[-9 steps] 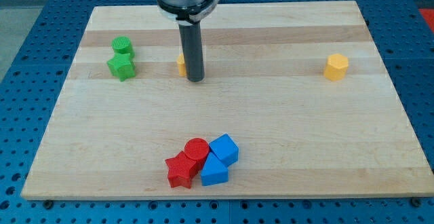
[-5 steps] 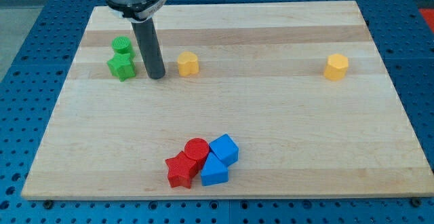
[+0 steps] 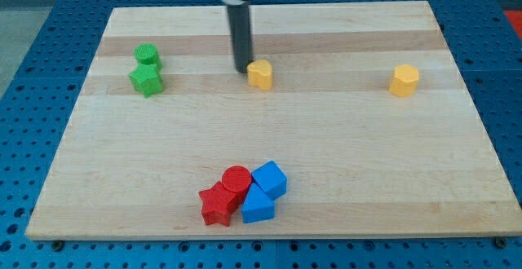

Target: Keep yellow heart on top right to yellow hexagon

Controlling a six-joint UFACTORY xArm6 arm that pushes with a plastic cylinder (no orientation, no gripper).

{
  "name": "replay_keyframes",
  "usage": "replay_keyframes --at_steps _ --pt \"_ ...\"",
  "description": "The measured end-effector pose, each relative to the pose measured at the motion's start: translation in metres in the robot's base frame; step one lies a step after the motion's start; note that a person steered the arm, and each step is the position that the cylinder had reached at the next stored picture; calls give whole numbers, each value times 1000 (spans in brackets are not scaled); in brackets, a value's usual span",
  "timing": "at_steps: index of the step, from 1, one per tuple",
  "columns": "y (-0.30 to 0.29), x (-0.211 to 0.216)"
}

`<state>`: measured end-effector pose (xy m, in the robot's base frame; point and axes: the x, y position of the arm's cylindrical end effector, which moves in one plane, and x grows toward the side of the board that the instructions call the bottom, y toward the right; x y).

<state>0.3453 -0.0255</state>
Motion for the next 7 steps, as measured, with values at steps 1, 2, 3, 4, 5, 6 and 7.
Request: replay_keyframes --at_steps 1,2,3,4,5,6,7 --pt "54 -23" --pt "111 -55" --pt "109 -65" --pt "51 -64" --pt "-9 -46" --pt "-15 13" --pt "-1 44"
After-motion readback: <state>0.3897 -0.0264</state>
